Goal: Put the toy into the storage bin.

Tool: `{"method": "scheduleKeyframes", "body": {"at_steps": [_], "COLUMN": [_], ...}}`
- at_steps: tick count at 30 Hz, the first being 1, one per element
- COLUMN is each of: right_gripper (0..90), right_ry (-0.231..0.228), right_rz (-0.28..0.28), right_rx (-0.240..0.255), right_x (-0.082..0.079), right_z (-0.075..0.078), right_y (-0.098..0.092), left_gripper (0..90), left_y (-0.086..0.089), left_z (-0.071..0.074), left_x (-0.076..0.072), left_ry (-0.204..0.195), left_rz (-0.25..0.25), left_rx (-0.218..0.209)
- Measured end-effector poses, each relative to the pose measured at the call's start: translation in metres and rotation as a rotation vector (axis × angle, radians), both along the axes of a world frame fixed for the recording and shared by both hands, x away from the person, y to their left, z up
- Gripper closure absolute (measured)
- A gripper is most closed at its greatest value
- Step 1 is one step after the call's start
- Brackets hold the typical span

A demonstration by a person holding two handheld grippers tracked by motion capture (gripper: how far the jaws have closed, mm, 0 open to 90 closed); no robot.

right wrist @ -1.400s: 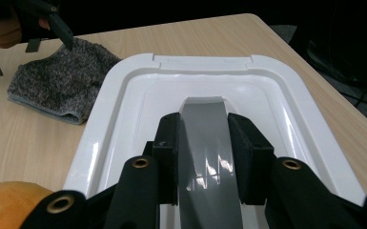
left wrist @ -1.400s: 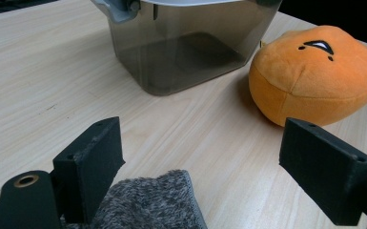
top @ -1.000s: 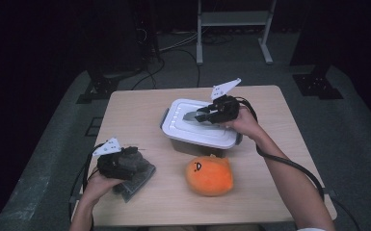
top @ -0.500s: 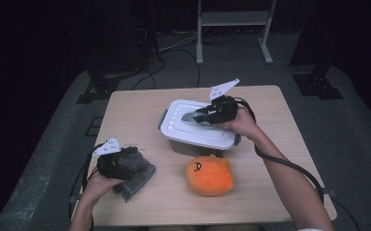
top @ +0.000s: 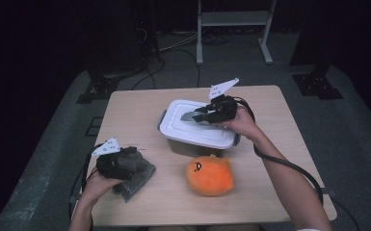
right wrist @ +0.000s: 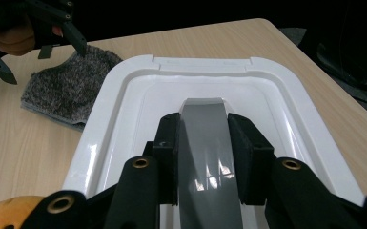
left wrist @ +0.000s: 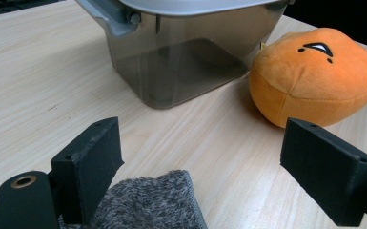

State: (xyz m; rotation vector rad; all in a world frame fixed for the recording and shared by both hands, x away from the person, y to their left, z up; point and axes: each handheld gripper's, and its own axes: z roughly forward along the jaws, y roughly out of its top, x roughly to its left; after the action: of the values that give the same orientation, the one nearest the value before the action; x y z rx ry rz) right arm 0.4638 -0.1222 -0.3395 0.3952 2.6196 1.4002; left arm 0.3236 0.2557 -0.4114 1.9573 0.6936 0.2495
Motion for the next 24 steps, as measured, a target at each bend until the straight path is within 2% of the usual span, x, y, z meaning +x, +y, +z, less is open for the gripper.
{"method": "scheduleKeyframes", "body": {"at_steps": [9,14,24], "right_gripper": [65.4,65.4,65.4], "right_ry": [-0.02,-0.031,-0.056], "right_rz": [-0.01,-0.023,-0.056], "right_rx": [0.032,0.045,0.036], "right_x": [-0.004,-0.009,-0.024], "right_z": [0.014,0.025,0.044], "right_y": [-0.008,-0.018,-0.047], "left_gripper": [12.4,12.3,12.2], "left_y": [0.0,0.001,0.0], "left_z": [0.001,0.003,0.003], "left_x": [0.0,-0.001,-0.001], "left_ry": [-0.005,-0.014,-0.014], "left_rz": [0.005,0.007,0.007], "left_rx": [-0.004,-0.006,-0.003]}}
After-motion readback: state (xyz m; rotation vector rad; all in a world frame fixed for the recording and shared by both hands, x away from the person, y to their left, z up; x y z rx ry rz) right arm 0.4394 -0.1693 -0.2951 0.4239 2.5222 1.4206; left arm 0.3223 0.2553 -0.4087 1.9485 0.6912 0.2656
